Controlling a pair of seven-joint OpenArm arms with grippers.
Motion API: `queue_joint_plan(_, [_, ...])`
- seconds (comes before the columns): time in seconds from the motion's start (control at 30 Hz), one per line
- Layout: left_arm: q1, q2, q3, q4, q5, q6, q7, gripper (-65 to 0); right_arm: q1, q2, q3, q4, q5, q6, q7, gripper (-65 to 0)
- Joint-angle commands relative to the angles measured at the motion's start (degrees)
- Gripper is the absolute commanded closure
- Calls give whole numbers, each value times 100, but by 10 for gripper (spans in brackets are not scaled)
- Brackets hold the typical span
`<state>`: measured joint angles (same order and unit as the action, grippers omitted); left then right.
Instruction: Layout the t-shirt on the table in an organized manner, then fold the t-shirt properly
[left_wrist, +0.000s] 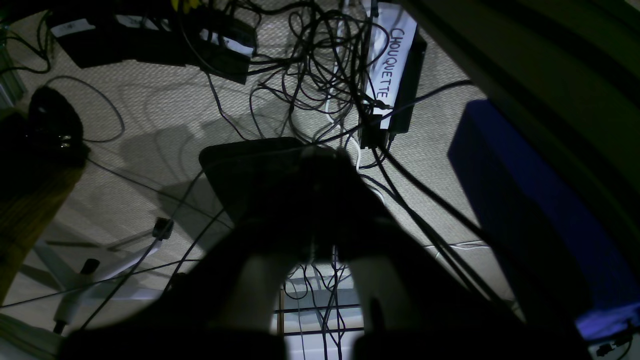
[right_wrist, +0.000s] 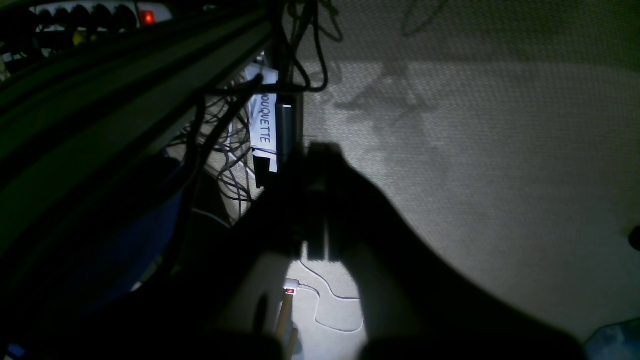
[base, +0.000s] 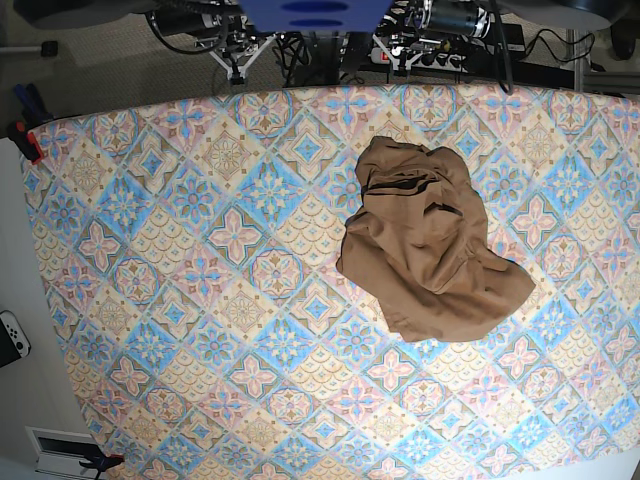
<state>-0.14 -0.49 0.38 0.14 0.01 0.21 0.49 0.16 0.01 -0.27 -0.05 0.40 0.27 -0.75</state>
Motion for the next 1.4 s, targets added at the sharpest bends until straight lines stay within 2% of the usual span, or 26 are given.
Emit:
queue_joint_plan(0.0, [19,18,19,-14,12,-8,52,-2,23,21,14,5,-10,30,36,-4])
queue_joint_plan(0.53, [27,-113,10,-14,3,-8,26,0,-3,109,14,5,-1,30,36,0])
queue_joint_plan(0.7, [186,-219,-25,-1,-41,-8,-115,0,-12,249,58,5,-1,21,71,0])
queue_joint_plan(0.77, [318,-228,-16,-1,-32,-8,-493,0,-21,267,339,5,-1,21,124,0])
queue_joint_plan(0.87, [599,-228,10,-14,3,-8,-1258,0,-267,390,814,5,-1,21,493,0])
queue_joint_plan(1.0, [994,-237,-16,-14,-32,-8,-2287,0,-583,425,1131,5,-1,21,1179,0])
queue_joint_plan(1.1, [1267,-368,-25,-14,-41,-8,-3139,0,-882,425,1254,19,-1,21,1759,0])
queue_joint_plan(1.37, [1970,-500,-25,-14,-41,-8,-6199,0,-1419,425,1676,5,-1,21,3623,0])
